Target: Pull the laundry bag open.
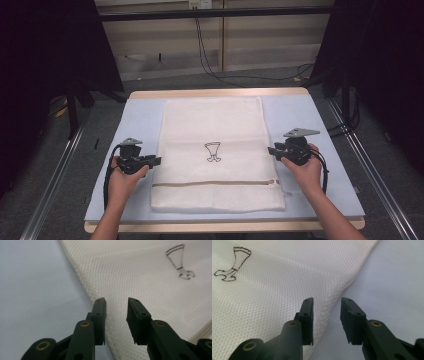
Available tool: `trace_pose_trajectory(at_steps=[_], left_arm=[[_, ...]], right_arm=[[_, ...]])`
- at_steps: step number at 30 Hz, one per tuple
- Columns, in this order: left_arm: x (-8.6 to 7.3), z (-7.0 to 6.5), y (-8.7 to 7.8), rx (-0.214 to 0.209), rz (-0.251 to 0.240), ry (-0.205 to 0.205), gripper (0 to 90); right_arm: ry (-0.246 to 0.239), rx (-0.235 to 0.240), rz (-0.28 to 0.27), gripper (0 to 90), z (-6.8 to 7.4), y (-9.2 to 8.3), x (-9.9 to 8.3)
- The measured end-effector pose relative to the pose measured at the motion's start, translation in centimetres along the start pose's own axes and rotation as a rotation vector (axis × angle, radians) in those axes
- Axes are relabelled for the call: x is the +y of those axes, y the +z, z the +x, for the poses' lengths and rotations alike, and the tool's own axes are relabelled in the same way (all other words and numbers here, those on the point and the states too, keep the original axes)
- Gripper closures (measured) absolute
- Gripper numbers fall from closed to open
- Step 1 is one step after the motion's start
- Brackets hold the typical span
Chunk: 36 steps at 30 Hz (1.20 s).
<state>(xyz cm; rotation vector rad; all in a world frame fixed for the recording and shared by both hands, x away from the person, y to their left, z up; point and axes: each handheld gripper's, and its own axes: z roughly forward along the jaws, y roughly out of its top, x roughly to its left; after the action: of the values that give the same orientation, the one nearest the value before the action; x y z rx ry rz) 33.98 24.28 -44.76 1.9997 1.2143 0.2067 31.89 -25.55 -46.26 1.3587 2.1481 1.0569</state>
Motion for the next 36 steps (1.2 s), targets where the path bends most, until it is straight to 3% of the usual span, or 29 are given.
trace_pose_trajectory(at_steps=[10, 18, 24, 36], left_arm=[[1.2, -3.4, 1.8, -0.111, 0.020, 0.039, 52.4], [2.0, -6.2, 3.4, -0.160, 0.023, 0.092, 37.1], [2.5, -8.6, 4.7, -0.216, 0.031, 0.118, 32.5], [3.0, -11.6, 6.8, -0.259, 0.060, 0.169, 29.3]], right_arm=[[-0.034, 0.089, -0.009, 82.0, 0.5, -2.0, -1.6], [-0.069, 0.122, 0.000, 89.9, 0.7, -3.2, -3.1], [-0.095, 0.145, 0.017, 90.0, 1.0, -3.2, -3.9], [-0.115, 0.149, 0.056, 90.0, 1.8, -2.7, -5.0]])
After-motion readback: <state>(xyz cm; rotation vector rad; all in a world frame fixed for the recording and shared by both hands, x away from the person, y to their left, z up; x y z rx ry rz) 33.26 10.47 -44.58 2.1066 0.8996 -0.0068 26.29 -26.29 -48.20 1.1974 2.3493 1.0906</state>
